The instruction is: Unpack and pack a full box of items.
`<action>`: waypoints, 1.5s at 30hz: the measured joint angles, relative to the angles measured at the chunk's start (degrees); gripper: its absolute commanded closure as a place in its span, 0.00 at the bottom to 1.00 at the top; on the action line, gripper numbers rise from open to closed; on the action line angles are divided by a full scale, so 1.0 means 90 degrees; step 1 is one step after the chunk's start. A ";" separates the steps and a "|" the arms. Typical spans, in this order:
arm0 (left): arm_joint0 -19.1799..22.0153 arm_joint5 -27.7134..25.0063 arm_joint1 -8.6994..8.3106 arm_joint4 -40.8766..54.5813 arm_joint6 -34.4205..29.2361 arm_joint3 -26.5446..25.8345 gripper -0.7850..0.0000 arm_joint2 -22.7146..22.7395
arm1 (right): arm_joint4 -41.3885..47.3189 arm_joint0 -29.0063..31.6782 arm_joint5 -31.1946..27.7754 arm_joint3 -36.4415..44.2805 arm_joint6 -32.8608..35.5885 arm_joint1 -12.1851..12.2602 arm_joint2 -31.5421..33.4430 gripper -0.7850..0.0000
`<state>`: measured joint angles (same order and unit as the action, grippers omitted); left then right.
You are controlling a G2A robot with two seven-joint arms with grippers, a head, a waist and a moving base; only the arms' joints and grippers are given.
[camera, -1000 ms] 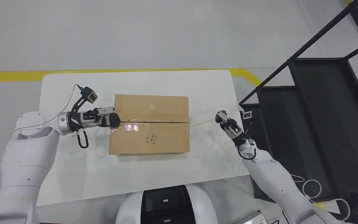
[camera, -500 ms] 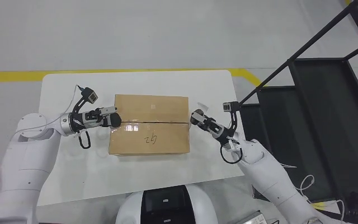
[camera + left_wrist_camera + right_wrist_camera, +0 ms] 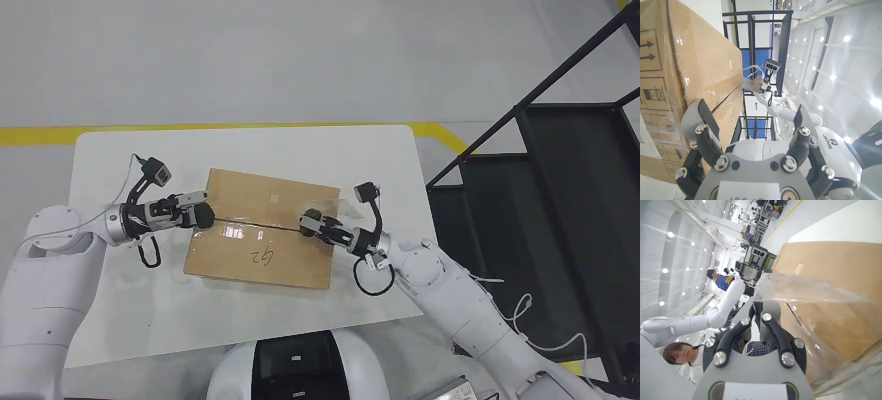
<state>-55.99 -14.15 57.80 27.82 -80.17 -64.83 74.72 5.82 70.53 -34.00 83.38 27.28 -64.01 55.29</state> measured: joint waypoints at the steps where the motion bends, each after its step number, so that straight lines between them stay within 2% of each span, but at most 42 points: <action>1: -0.0004 -0.0001 -0.0004 0.0000 0.0009 -0.0001 0.00 0.0001 | -0.0112 -0.0027 0.0081 0.0019 -0.0011 -0.0017 -0.0050 1.00; 10: -0.0059 -0.0034 -0.0033 0.0057 0.0030 -0.0019 0.00 0.0022 | -0.0874 -0.0281 0.0677 -0.0054 -0.0259 -0.0165 -0.0401 1.00; 18: -0.0120 -0.0039 -0.0069 0.0095 0.0045 -0.0062 0.00 0.0081 | -0.1219 -0.0380 0.0931 -0.0164 -0.0426 -0.0264 -0.0561 1.00; 19: -0.0126 -0.0038 -0.0071 0.0102 0.0052 -0.0072 0.00 0.0081 | -0.1278 -0.0387 0.0953 -0.0167 -0.0446 -0.0273 -0.0569 0.90; 20: -0.0130 -0.0037 -0.0074 0.0106 0.0054 -0.0078 0.00 0.0081 | -0.1312 -0.0387 0.0969 -0.0163 -0.0459 -0.0279 -0.0575 0.49; 21: -0.0133 -0.0036 -0.0076 0.0107 0.0053 -0.0085 0.00 0.0079 | -0.1342 -0.0384 0.0988 -0.0152 -0.0465 -0.0285 -0.0582 0.00; 30: -0.0180 -0.0134 -0.0107 0.0298 0.0077 -0.0120 0.00 0.0185 | -0.1270 -0.0231 0.1052 0.0334 -0.0164 -0.0290 -0.0539 0.00; 39: -0.0525 -0.0619 -0.0223 0.1087 0.0124 -0.0198 0.00 0.0934 | -0.0978 -0.0405 0.1477 0.0674 0.0335 -0.0375 -0.0709 0.00; 45: -0.0758 -0.0644 -0.0295 0.1223 0.0279 -0.0159 0.00 0.1312 | -0.0715 -0.0847 0.1940 0.0445 0.0300 -0.0549 -0.0955 0.00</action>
<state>-62.81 -19.94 55.14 38.83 -77.65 -66.27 86.52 -0.61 62.90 -16.54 87.38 29.98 -68.94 46.70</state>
